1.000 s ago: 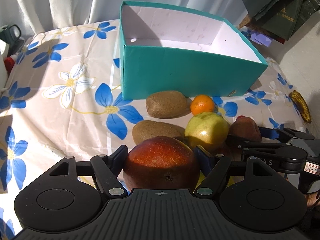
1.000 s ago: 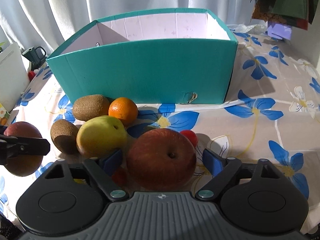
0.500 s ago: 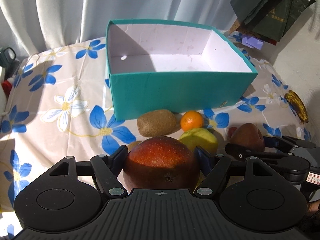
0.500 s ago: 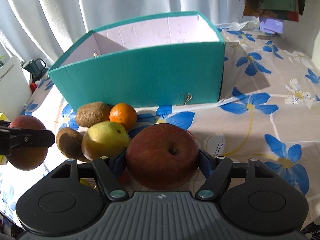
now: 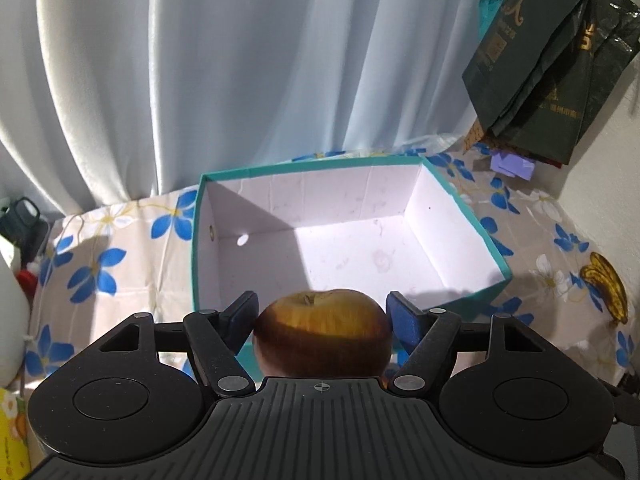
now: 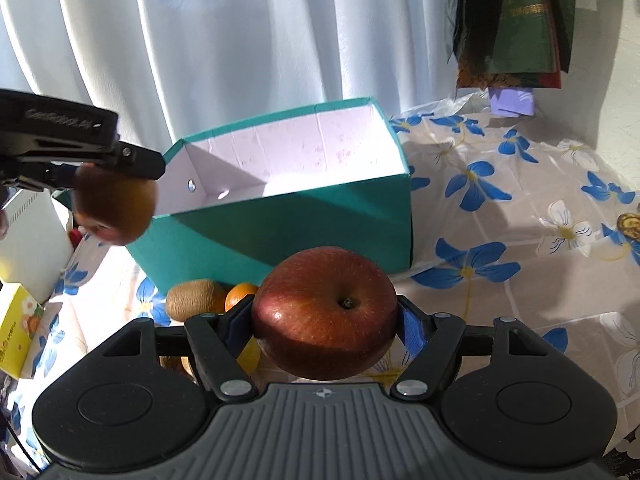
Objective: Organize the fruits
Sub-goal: 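Carry the dark red apple into the teal box and open left tool while right tool lifts its apple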
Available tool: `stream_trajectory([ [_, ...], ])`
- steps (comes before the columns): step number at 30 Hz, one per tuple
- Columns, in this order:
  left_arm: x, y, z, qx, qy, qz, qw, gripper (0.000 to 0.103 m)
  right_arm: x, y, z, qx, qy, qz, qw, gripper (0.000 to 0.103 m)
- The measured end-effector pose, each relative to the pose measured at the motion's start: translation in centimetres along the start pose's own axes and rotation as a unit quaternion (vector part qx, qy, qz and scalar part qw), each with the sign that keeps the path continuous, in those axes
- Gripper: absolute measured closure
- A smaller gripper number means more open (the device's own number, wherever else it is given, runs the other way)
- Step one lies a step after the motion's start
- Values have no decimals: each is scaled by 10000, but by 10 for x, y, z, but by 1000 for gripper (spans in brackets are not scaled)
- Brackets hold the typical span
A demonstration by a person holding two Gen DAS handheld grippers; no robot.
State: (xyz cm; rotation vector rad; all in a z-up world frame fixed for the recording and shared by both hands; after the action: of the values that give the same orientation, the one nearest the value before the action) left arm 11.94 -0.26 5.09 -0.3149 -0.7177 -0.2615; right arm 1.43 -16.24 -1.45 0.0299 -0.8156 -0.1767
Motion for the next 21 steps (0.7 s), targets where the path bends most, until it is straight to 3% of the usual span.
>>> stream_trajectory([
  [8, 20, 4, -44, 319, 12, -123, 9994, 31, 0, -9, -4, -198, 5, -282, 9994, 31],
  [14, 22, 19, -76, 431, 325, -1, 9985, 35, 1, -19, 2, -359, -50, -414, 9985, 31],
  [16, 15, 22, -92, 454, 588, 32, 9972, 44, 3, -21, 1, -400, -51, -464, 9981, 31],
  [17, 11, 24, -100, 420, 739, 73, 9964, 74, 3, -22, 0, -419, -46, -494, 9979, 31],
  [18, 7, 25, -107, 402, 886, 121, 9952, 79, 4, -23, -1, -425, -42, -512, 9978, 31],
  [21, 6, 30, -118, 655, 864, 78, 9941, 68, 5, -25, -4, -443, -19, -533, 9976, 31],
])
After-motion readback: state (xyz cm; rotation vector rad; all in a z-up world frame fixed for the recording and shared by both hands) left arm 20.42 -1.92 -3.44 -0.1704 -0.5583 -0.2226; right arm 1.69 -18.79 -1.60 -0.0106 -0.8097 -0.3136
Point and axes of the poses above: each gripper's, at about its wrist camera, not at the fingertips, and z roughly against the way its jaws point, y to its left, x to its top, the point moved 5 cm from there along -z, roughly the way its jaws point, and after that the axes turned 10 degrees about -x, right-handed, at the moved point
